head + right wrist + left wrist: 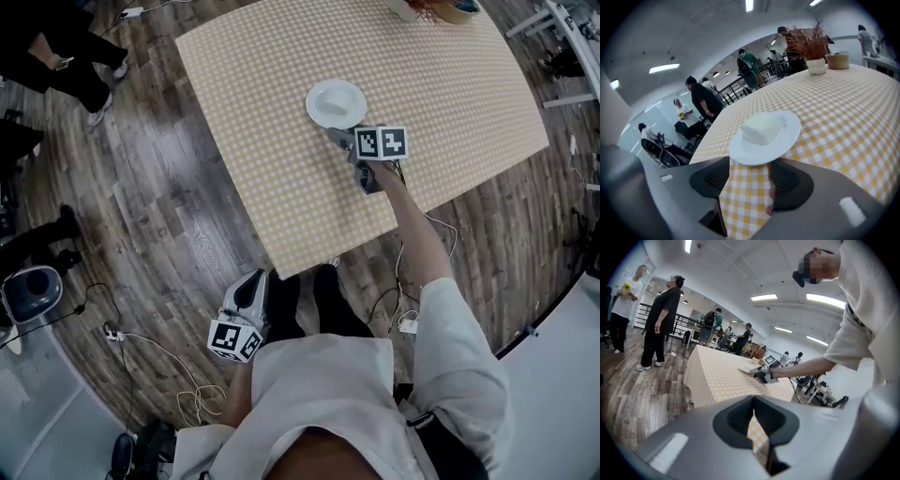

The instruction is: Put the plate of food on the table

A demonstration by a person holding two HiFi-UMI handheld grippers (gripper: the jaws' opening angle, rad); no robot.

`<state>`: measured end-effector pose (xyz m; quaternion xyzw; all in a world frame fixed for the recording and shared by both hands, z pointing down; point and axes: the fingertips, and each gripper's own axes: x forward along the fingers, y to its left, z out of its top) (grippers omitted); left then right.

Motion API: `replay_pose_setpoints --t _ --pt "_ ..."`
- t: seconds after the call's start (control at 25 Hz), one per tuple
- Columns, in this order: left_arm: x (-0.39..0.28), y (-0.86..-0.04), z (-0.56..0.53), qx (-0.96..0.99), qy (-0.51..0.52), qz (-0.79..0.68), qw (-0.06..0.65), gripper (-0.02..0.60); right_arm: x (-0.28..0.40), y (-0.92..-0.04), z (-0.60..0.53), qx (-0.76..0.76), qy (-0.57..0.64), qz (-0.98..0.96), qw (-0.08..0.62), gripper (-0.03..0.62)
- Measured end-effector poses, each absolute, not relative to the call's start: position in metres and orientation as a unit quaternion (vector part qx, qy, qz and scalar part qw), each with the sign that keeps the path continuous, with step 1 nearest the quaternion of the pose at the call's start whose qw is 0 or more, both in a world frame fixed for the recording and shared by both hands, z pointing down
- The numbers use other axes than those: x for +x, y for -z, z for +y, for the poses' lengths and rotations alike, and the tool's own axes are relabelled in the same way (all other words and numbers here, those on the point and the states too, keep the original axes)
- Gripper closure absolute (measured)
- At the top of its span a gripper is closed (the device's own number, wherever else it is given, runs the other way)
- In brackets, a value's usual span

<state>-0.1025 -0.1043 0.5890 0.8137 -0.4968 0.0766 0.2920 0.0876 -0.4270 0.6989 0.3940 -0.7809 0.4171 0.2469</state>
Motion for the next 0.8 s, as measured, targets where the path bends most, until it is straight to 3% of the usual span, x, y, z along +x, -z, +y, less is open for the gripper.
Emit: replay_pose_setpoints --t 0.2,0.36,0.6,0.8 --pt "-0.102 -0.59 -0.104 0.815 -0.078 -0.495 0.293 0.572 0.097 -0.699 -0.428 0.409 -0.376 -0.783 0.279 0.33" --pt "-0.1 -0.589 -0.104 0.816 -0.078 -0.493 0.292 0.572 0.107 -0.699 -0.421 0.409 -0.368 -0.781 0.295 0.392" --pt "-0.093 -0.589 -0.105 0.818 -0.079 -0.49 0.29 0.572 0.128 -0.706 -0.416 0.452 -0.361 -0.762 0.291 0.582" --pt "-0.092 -0.587 -0.101 0.819 -0.081 -0.489 0.288 0.572 0.133 -0.701 -0.411 0.459 -0.365 -0.763 0.273 0.595"
